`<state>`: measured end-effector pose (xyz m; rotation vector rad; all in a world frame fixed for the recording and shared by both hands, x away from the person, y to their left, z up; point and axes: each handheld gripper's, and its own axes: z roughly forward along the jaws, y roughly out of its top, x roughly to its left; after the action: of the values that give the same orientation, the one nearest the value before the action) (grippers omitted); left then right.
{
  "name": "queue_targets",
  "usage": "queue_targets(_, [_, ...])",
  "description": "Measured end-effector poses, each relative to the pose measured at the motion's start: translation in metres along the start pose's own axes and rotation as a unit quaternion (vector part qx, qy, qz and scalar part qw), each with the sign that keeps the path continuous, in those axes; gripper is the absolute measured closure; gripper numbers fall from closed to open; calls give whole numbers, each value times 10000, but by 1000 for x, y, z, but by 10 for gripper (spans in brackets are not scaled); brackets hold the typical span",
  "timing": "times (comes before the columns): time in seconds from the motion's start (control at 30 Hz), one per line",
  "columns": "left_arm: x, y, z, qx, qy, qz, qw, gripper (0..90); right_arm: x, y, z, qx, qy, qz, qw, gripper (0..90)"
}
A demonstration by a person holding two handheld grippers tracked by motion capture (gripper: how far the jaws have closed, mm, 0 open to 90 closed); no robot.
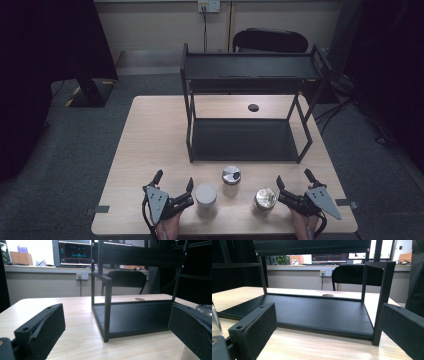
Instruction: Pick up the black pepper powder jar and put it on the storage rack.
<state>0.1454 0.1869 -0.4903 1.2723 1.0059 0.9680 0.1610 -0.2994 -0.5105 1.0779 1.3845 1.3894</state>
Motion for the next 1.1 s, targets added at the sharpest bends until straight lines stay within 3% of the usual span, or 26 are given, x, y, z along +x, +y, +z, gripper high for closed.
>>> queue_targets(0.23, [0, 7, -5, -140, -25, -4, 9999, 2, 0, 0, 0, 2, 2, -9, 10000, 3])
queue_targets(0.5, [1, 15, -10, -327, -197, -16, 9993, 0, 1, 0, 0, -6, -14, 3, 10000, 5])
queue_targets(1.1, [-9, 37, -20, -396, -437, 27, 9983, 0, 1, 0, 0, -8, -7, -10, 10000, 6])
